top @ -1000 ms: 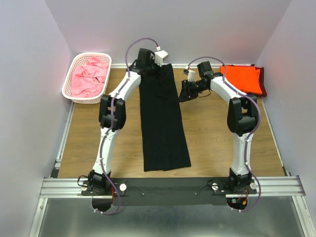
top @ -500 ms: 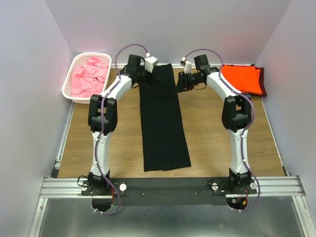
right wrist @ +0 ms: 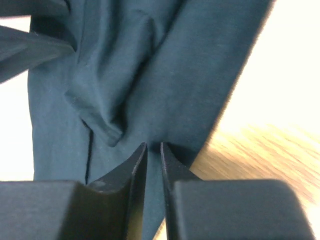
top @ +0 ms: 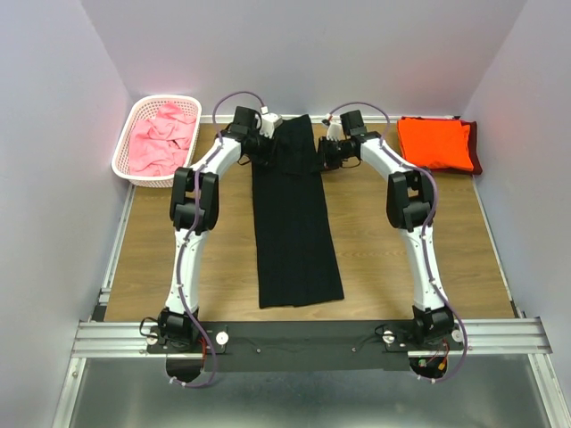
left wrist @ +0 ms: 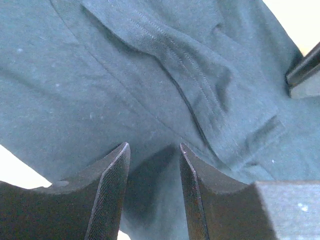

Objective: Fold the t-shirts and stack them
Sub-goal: Fold the tshirt

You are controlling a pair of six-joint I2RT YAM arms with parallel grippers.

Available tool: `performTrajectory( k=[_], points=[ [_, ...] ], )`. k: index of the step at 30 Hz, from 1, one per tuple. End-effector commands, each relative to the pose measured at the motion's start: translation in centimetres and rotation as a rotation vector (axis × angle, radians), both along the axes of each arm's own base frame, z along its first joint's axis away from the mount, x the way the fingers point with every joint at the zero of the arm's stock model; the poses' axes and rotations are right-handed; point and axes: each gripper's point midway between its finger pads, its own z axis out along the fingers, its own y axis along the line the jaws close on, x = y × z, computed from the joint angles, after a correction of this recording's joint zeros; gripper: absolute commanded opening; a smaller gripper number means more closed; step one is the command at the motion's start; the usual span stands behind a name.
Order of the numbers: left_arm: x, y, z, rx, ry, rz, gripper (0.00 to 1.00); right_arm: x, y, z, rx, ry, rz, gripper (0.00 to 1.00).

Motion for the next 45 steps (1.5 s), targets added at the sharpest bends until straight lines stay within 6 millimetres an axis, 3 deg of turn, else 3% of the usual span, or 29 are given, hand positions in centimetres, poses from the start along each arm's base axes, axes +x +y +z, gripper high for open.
performTrajectory(
  k=[1,10,17,21,23,24,25,26,27,28,31,32,33,34,35,36,37,38,39,40,41,42,44,45],
  points=[
    [-0.7,-0.1,-3.1,0.022,0.081,0.0,0.52,0.5,-0.8,-3.7,-0.071,0.066,-0.131,0.23],
    [0.6,-2.4,-4.9,0.0,0.095,-0.025,0.51,-0.6,-4.2,-5.5,-0.142,0.116,-0.221,0.18],
    [0.9,-2.8,-4.8,0.0,0.081,-0.045,0.54,1.6,-5.9,-6.6,-0.132,0.106,-0.26,0.18],
    [0.9,-2.9,-4.5,-0.009,0.075,-0.068,0.59,2.8,-5.9,-5.6,-0.122,0.067,-0.257,0.18],
    [1.2,-3.0,-3.2,-0.008,0.047,-0.078,0.64,3.3,-5.7,-4.5,-0.109,0.043,-0.251,0.2],
    [1.3,-3.1,-2.4,-0.011,0.029,-0.088,0.66,3.6,-5.2,-2.7,-0.077,0.02,-0.234,0.3],
    [1.7,-3.0,-0.1,-0.009,-0.021,-0.101,0.73,3.7,-4.9,-1.5,-0.056,0.003,-0.219,0.39],
    [1.7,-3.2,1.3,-0.014,-0.044,-0.114,0.79,3.6,-4.4,-0.3,-0.031,-0.008,-0.203,0.54],
    [1.6,-3.2,2.6,-0.014,-0.064,-0.125,0.85,3.2,-3.7,1.5,0.015,-0.019,-0.166,0.6],
    [1.3,-3.2,5.7,-0.011,-0.123,-0.154,0.92,3.2,-3.4,4.6,0.048,-0.065,-0.145,0.66],
    [0.2,-2.8,10.1,0.0,-0.198,-0.188,0.95,2.4,-2.8,10.3,0.091,-0.165,-0.085,0.96],
    [-0.9,-2.3,13.2,0.004,-0.245,-0.193,0.96,1.8,-3.0,14.3,0.089,-0.264,-0.054,1.0],
    [-1.4,-1.9,14.7,0.034,-0.294,-0.214,0.96,1.5,-3.3,15.7,0.072,-0.309,-0.047,1.0],
    [-2.6,-1.3,19.7,0.032,-0.389,-0.207,0.96,1.2,-3.8,17.6,0.04,-0.395,-0.016,1.0],
    [-3.2,-0.4,19.6,0.056,-0.419,-0.203,0.96,0.3,-4.6,20.2,0.009,-0.467,-0.017,1.0],
    [-4.1,0.0,21.2,0.063,-0.466,-0.202,0.96,-0.2,-5.2,21.7,-0.022,-0.527,-0.004,1.0],
    [-6.7,1.1,23.5,0.073,-0.522,-0.197,0.96,-0.7,-5.7,22.9,-0.065,-0.603,0.037,1.0],
    [-7.8,1.5,24.8,0.085,-0.58,-0.198,0.96,-1.4,-6.0,23.6,-0.088,-0.641,0.06,1.0],
    [-8.3,2.0,27.1,0.117,-0.703,-0.226,0.96,-3.0,-6.6,25.8,-0.103,-0.702,0.077,1.0],
    [-11.1,2.7,28.3,0.132,-0.762,-0.248,0.96,-3.9,-6.7,26.3,-0.127,-0.76,0.137,1.0],
    [-12.1,3.4,28.8,0.155,-0.804,-0.234,0.96,-4.9,-6.9,27.2,-0.135,-0.796,0.154,1.0],
    [-12.6,3.6,30.6,0.153,-0.888,-0.196,0.97,-6.9,-7.1,27.9,-0.131,-0.815,0.182,1.0],
    [-15.1,4.9,31.3,0.19,-0.946,-0.183,0.98,-9.1,-7.6,28.8,-0.172,-0.896,0.264,1.0],
    [-17.5,4.0,28.9,0.193,-0.862,-0.321,0.98,-11.5,-7.6,29.0,-0.163,-0.923,0.325,1.0]
  ],
)
